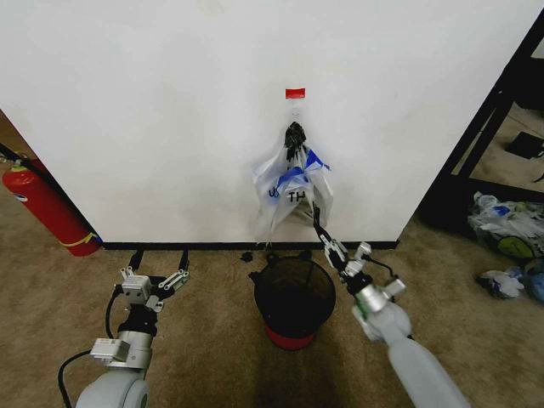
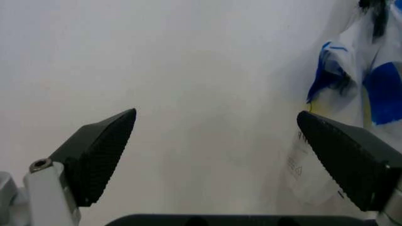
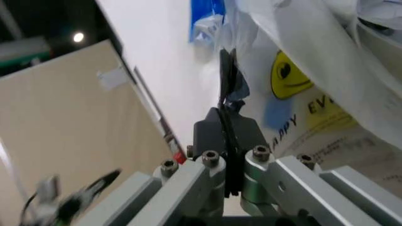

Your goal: Pick up the garbage bag from the wall and place it over the trash bin.

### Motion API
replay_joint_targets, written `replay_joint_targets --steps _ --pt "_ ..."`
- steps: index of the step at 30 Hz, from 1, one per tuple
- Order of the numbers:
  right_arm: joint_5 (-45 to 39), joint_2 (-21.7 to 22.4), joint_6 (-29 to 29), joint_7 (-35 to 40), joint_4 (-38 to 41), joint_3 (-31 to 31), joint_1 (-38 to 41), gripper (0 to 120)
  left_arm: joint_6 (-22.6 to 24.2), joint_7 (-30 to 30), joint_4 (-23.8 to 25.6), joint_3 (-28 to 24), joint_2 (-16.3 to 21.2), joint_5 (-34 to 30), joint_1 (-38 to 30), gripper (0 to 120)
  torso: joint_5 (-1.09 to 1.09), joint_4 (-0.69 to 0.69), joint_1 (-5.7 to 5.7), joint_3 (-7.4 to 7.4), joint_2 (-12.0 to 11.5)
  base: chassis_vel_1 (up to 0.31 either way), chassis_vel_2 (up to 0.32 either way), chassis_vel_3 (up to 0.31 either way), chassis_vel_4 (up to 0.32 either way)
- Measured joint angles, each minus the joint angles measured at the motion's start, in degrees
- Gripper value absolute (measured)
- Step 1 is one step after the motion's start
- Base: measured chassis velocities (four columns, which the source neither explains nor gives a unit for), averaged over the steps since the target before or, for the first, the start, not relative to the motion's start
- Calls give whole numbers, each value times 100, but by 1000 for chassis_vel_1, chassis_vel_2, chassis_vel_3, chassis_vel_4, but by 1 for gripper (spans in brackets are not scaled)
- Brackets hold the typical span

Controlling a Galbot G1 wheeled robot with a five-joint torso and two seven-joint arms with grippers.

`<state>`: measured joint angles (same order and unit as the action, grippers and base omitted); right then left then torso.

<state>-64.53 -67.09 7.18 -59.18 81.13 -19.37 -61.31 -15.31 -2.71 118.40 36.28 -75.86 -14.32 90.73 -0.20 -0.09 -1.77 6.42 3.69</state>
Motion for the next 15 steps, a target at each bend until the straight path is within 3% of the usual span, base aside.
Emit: replay_joint_targets --steps 15 --pt "916 294 -304 -1533 -498 -857 -299 0 -39 -2 -76 -16 43 -52 -16 100 1 1 0 0 0 0 0 0 0"
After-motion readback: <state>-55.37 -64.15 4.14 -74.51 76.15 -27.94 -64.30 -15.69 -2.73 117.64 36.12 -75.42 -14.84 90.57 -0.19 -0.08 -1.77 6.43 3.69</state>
